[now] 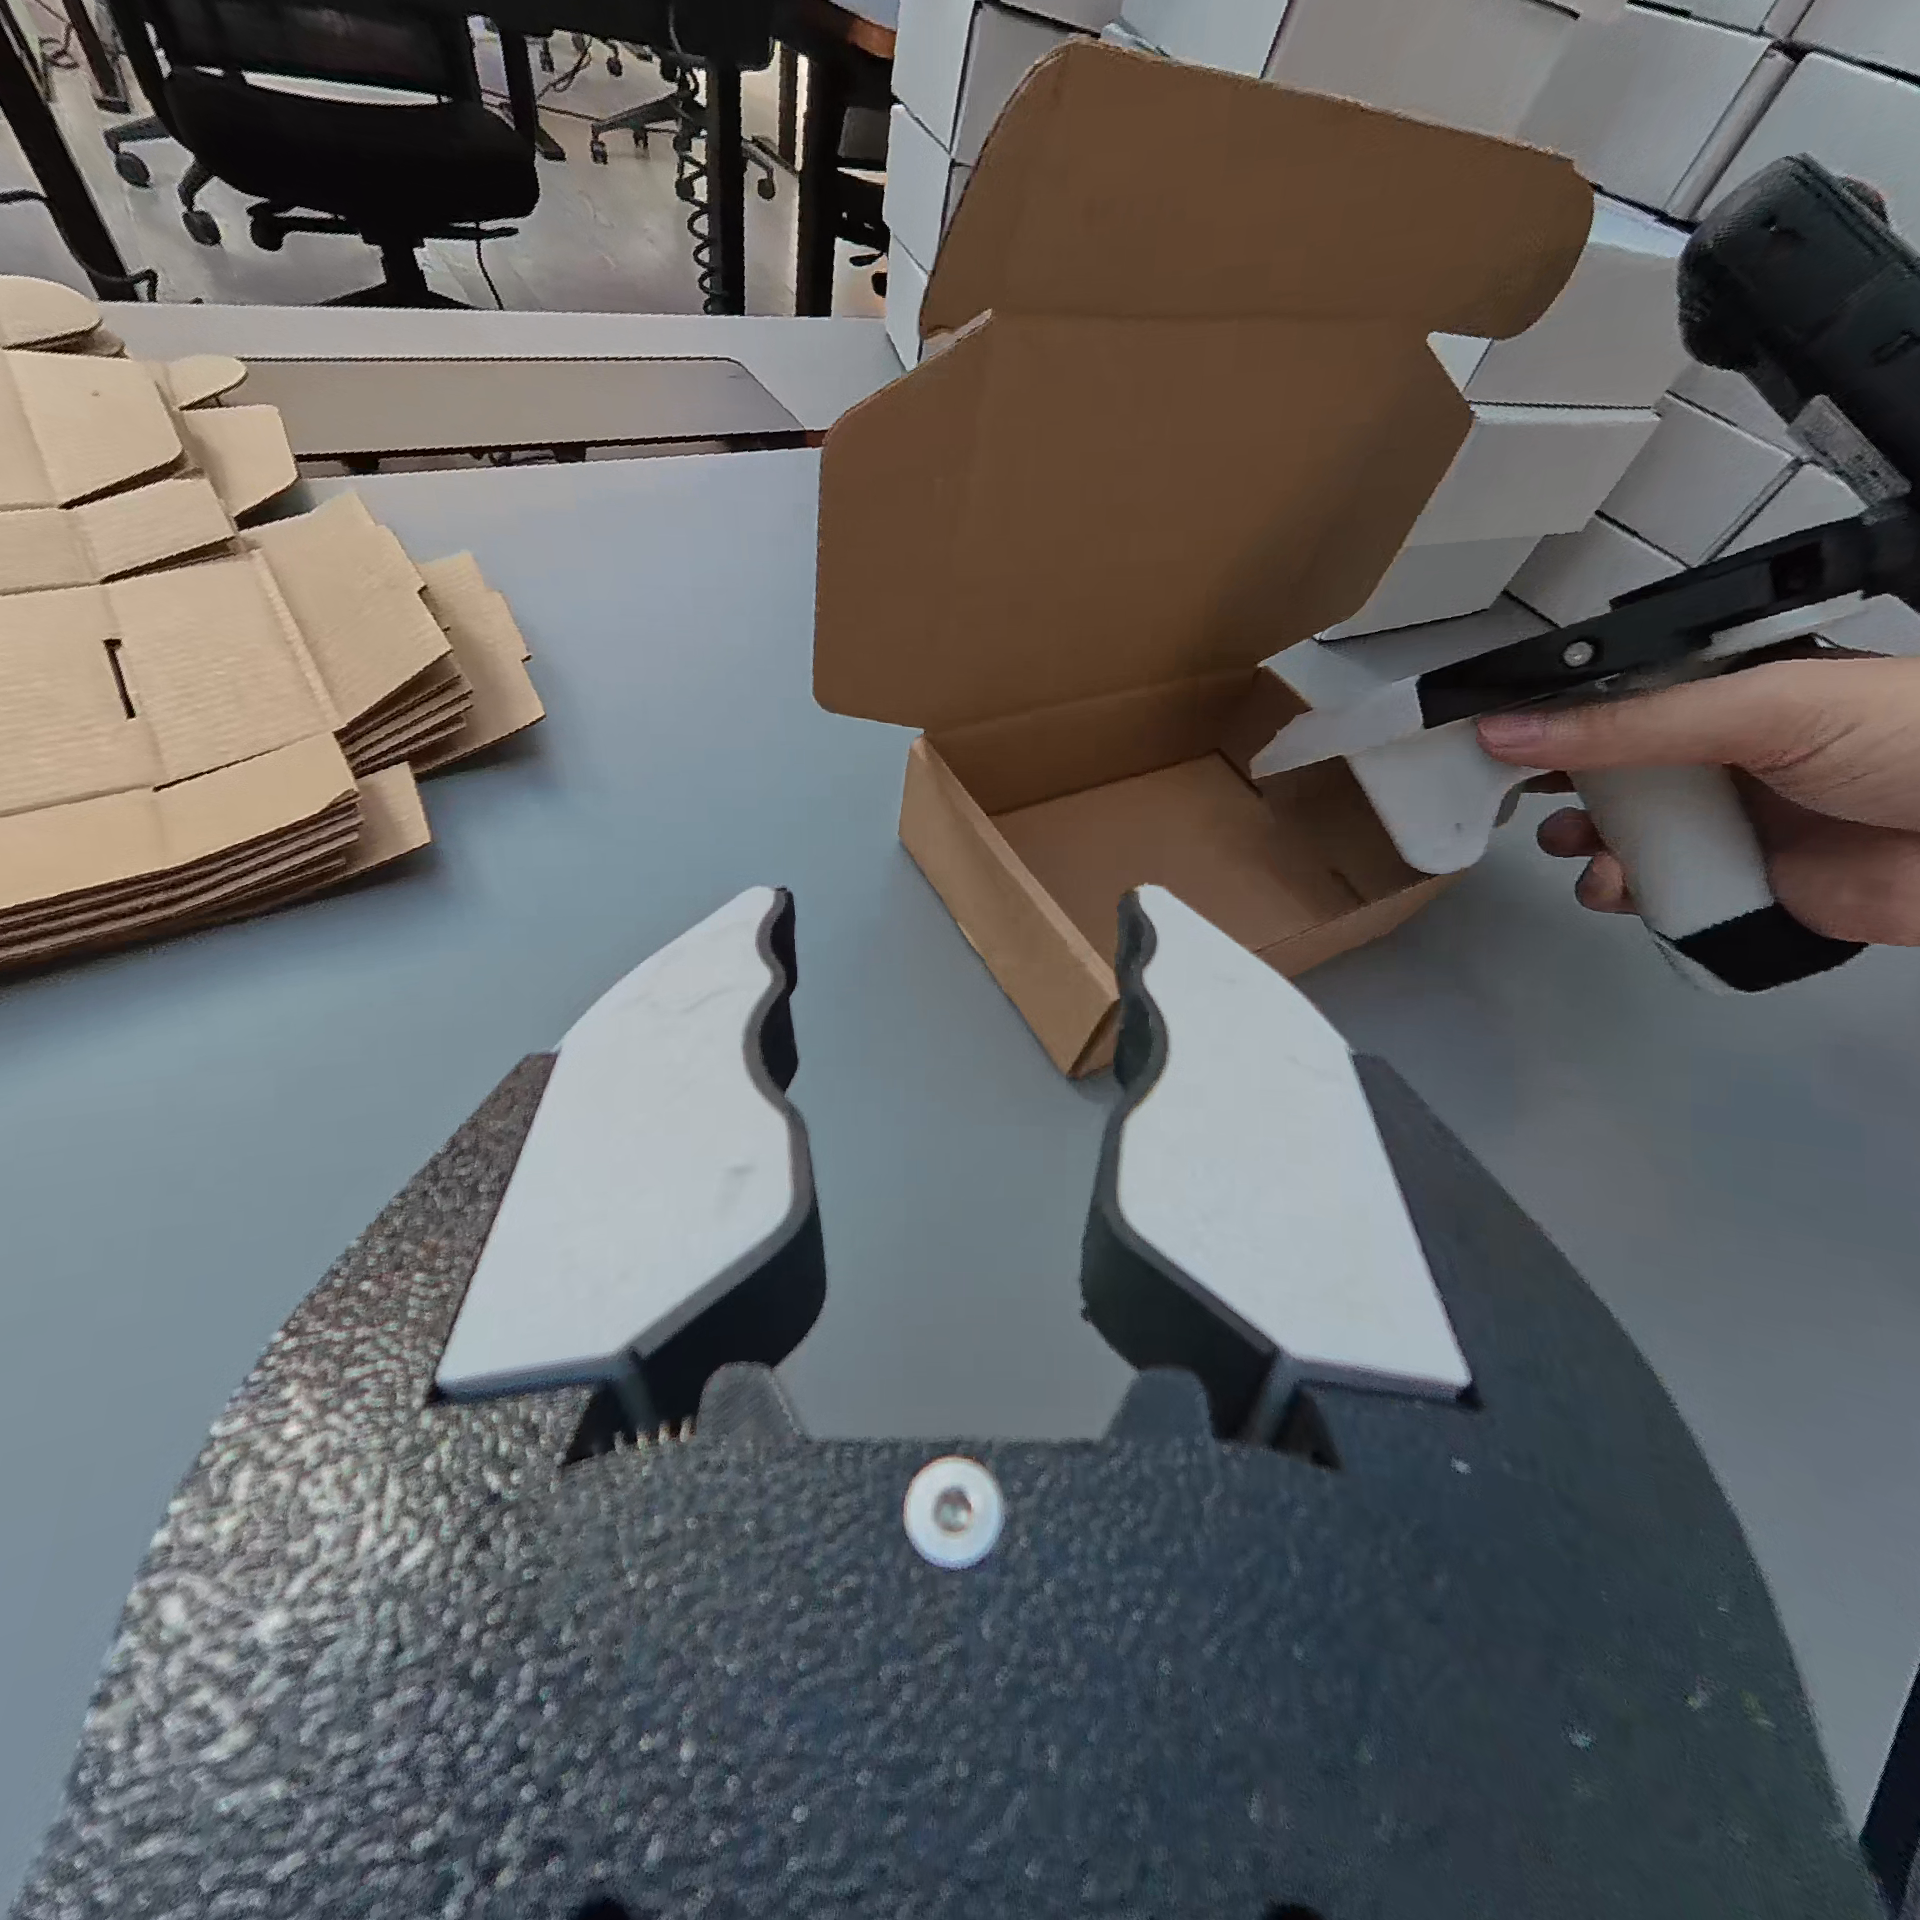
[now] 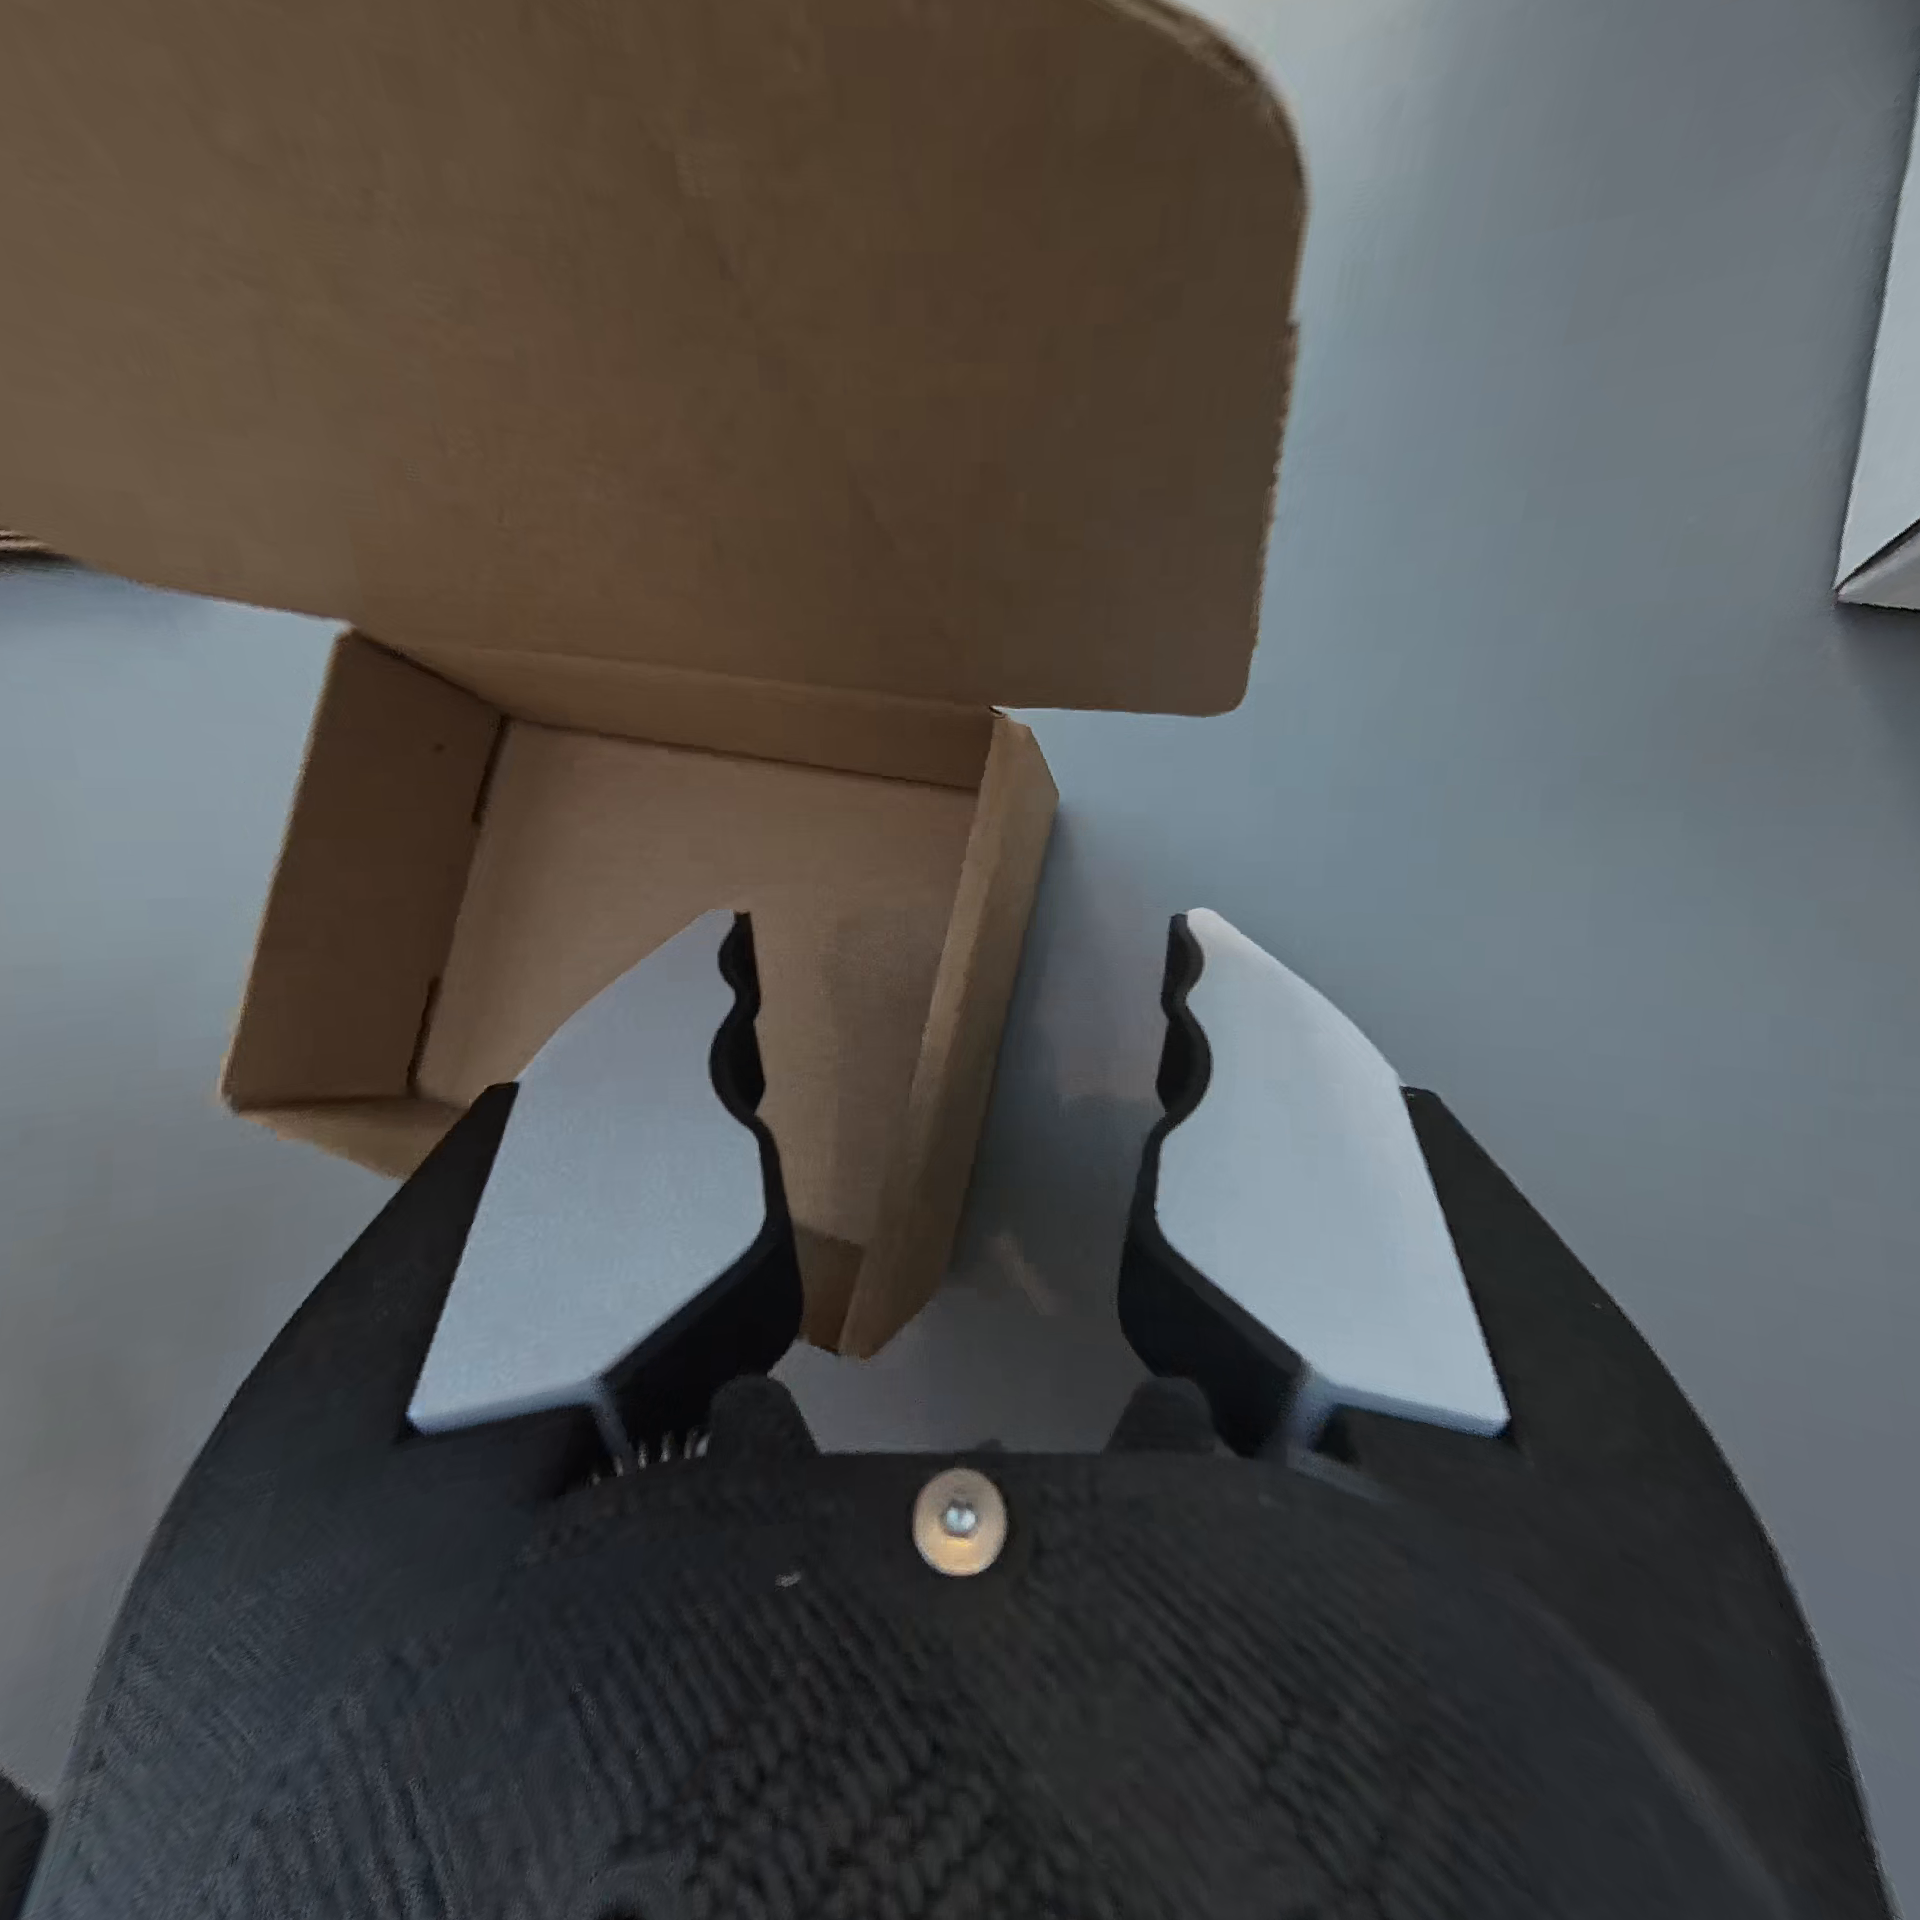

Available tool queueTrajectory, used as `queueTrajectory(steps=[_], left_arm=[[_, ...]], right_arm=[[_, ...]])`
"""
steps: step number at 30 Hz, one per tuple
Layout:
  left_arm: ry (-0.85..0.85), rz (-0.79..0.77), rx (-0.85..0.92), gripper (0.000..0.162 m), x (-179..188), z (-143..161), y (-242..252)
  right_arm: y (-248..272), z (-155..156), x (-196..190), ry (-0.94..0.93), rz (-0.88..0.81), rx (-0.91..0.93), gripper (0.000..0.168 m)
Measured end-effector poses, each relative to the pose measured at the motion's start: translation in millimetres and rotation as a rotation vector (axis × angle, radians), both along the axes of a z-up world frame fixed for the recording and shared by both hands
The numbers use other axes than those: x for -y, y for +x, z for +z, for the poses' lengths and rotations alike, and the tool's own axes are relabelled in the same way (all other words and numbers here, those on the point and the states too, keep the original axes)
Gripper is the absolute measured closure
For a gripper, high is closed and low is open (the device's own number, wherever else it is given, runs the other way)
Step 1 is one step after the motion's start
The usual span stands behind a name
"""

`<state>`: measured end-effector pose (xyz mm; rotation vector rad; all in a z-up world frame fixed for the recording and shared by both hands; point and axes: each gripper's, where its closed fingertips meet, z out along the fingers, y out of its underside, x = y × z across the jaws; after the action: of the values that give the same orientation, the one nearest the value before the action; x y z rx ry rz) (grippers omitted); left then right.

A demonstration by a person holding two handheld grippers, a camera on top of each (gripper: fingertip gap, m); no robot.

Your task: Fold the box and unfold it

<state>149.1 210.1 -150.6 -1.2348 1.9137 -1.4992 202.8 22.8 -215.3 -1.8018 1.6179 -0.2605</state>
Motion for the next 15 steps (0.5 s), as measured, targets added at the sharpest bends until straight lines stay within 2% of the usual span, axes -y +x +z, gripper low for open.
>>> queueTrajectory(steps=[1,2,5,8,11,15], left_arm=[[-0.008,-0.025,0.016,0.103,3.1,1.2,-0.2],[-0.021,-0.059,0.039,0.103,6.8,3.1,-0.1],[-0.047,-0.161,0.137,0.103,15.7,12.2,2.8],[-0.001,-0.257,0.21,0.106,20.2,20.4,13.2],[0.028,-0.331,0.221,0.106,20.0,28.4,33.7],[0.027,-0.431,0.174,0.109,19.9,32.4,60.3]], right_arm=[[-4.8,6.5,-0.3,0.042,0.034,0.026,0.079],[-6.9,15.2,2.1,0.073,0.057,0.072,0.074],[-4.2,45.2,16.3,0.125,0.111,0.263,0.072],[2.0,71.6,25.0,0.098,0.292,0.448,0.08],[16.0,78.2,39.2,-0.009,0.413,0.561,0.085],[24.3,82.7,40.0,-0.004,0.544,0.637,0.093]])
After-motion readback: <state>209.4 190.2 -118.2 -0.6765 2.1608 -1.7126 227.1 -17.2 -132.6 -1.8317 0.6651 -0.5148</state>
